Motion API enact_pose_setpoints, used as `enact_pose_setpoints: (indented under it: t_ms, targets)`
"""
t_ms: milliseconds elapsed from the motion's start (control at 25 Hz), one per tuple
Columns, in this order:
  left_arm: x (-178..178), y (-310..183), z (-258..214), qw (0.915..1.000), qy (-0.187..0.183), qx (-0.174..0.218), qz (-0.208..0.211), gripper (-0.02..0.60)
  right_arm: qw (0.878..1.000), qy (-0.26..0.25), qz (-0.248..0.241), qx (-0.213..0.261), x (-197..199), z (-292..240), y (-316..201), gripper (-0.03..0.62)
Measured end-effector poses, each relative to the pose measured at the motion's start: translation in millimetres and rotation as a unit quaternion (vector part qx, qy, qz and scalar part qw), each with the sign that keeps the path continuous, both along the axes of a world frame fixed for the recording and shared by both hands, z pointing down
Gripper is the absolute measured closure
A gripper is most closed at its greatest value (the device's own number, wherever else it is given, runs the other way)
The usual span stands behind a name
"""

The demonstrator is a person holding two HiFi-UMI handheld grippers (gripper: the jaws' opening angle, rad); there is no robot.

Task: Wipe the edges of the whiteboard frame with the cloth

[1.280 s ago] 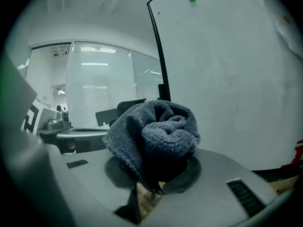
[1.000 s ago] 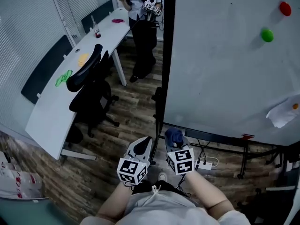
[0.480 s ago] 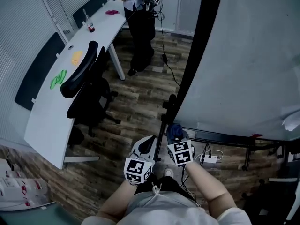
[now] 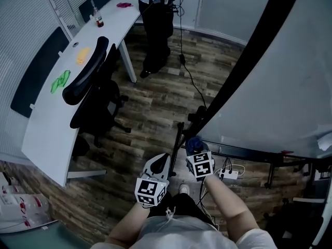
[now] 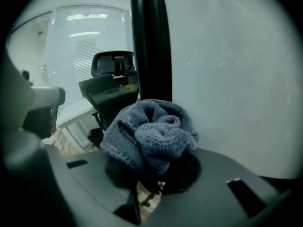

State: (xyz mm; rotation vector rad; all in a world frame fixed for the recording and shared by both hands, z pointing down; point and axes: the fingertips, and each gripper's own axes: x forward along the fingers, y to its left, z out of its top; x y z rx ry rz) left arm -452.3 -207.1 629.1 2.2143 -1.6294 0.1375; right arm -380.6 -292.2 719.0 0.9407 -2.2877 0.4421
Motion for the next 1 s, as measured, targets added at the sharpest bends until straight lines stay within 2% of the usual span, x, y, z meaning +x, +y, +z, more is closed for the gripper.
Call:
enact_pose_setpoints:
  t_ms: [200, 400, 680, 1000]
  targets:
    - [-1.8, 6.5, 4.0, 0.9999, 0.005, -0.016, 0.001, 0.561, 1.0, -0.003, 0.008, 0.002, -1.2, -16.1, 2.7, 0.525]
    - [7.2, 2.4, -6.9, 0.9994, 0.008, -0.025, 0.023, 0.563, 0.999, -0.002, 0.012, 0.037, -2.5, -45.4, -3.1, 0.525]
    - [14.7, -13.3, -48.7, 0.9994, 0.0, 0.014, 0.032, 0.562, 0.999, -0.024, 0.018, 0.033, -0.8, -109.6, -6.1, 0.525]
    - [26.3, -25.9, -106.0, 0.9964, -0.005, 0.065, 0.053, 0.561, 0.995, -0.057, 0.008, 0.08, -4.9, -187.5, -7.3, 0.525]
